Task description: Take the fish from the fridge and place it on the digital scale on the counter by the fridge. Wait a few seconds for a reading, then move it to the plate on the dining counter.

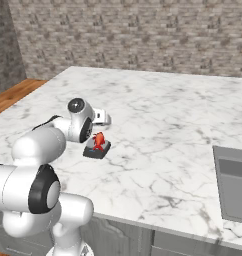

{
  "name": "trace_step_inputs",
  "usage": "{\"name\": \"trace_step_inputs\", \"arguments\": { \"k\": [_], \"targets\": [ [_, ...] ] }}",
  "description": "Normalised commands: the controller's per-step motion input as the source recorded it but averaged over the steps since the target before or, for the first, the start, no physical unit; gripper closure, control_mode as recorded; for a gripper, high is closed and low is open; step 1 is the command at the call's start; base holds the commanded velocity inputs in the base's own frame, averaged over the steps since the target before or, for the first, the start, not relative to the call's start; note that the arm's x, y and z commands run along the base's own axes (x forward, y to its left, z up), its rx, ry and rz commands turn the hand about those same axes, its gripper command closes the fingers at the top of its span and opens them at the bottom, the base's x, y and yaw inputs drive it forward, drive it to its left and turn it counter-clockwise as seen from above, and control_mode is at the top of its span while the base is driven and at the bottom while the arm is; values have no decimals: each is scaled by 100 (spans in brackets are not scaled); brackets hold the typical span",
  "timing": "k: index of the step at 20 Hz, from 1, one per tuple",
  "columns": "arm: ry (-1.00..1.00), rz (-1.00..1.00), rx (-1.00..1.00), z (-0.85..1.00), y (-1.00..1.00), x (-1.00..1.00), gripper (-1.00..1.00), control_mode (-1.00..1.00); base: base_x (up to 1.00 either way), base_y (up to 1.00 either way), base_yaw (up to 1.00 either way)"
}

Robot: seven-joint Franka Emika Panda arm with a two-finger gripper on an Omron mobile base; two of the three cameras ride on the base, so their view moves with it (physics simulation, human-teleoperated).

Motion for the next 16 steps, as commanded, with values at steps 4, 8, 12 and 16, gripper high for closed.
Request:
{"name": "trace_step_inputs", "arguments": {
  "k": [4,8,12,16],
  "targets": [
    [0,0,0,-19,8,-25,-100,-100,0,0,0],
    [0,0,0,-28,4,-31,-100,-100,0,0,0],
    [4,0,0,-21,0,-11,-100,-100,0,0,0],
    [10,-1,0,-23,0,4,-100,-100,0,0,0]
  ]
}}
